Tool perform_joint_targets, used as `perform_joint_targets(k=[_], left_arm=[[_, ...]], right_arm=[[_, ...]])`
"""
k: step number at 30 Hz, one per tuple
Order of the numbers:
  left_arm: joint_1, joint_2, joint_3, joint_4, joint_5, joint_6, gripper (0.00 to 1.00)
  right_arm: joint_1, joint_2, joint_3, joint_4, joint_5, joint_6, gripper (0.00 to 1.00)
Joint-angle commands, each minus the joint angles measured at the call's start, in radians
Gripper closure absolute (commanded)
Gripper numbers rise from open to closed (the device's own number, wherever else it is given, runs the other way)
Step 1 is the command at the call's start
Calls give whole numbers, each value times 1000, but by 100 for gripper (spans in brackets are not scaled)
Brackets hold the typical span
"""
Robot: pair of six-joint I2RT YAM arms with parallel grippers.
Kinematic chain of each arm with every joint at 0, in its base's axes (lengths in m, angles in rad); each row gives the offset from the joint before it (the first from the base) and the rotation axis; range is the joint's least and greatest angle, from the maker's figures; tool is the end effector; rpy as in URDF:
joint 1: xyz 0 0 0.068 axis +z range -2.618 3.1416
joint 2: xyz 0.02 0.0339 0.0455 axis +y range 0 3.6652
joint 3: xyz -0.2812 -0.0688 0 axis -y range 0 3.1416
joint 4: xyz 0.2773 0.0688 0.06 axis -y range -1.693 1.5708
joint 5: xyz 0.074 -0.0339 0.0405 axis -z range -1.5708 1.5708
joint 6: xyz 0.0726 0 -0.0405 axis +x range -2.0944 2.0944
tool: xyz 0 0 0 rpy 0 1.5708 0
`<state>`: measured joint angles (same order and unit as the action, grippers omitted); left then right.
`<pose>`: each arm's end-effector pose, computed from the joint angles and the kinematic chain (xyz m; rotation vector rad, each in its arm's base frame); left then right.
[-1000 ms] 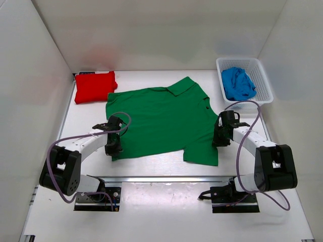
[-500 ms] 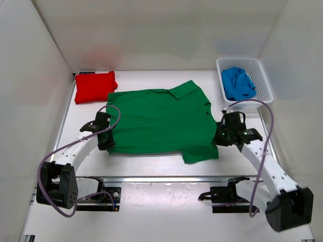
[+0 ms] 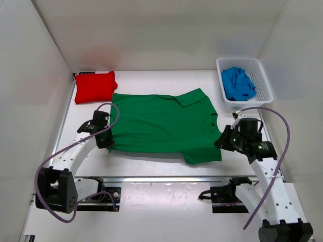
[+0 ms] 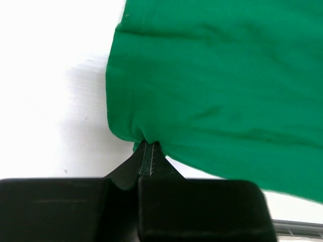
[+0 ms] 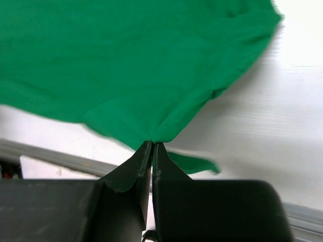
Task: Fold and stack the t-shirts
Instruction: Grap the side of the flattened tshirt closest away from the robot with both arms, then fold the flattened tshirt in 1/3 of the way
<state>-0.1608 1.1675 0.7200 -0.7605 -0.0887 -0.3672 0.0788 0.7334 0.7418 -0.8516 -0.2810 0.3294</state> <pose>0.2355 -0.0317 0.1694 -0.3076 2.7515 -0.0139 0.1813 0.0345 0.2567 0.1741 2.4312 0.5249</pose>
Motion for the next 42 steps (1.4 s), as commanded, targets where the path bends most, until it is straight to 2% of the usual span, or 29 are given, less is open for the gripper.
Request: perform_joint_targets(k=[1,5,15,25,38,42], left_arm=[[17,12,73,9,7,25,100],[30,55,119,23,15,33,100],[63,271,300,41,67,30,100],[78,445,378,59,84,34,100],[86,575,486,52,90,48,99],[86,627,515,47,92,42,94]], right_arm=[[50,50,-30,107,-100,-3,100],[93,152,-10,183,-75,20,100],[-60,386,76,275,-144,-36,100],[-140,636,234,344,-168,-73,100],[-145,846,367,385,-196,-79,100],[-137,906,428,365,-173,-93,100]])
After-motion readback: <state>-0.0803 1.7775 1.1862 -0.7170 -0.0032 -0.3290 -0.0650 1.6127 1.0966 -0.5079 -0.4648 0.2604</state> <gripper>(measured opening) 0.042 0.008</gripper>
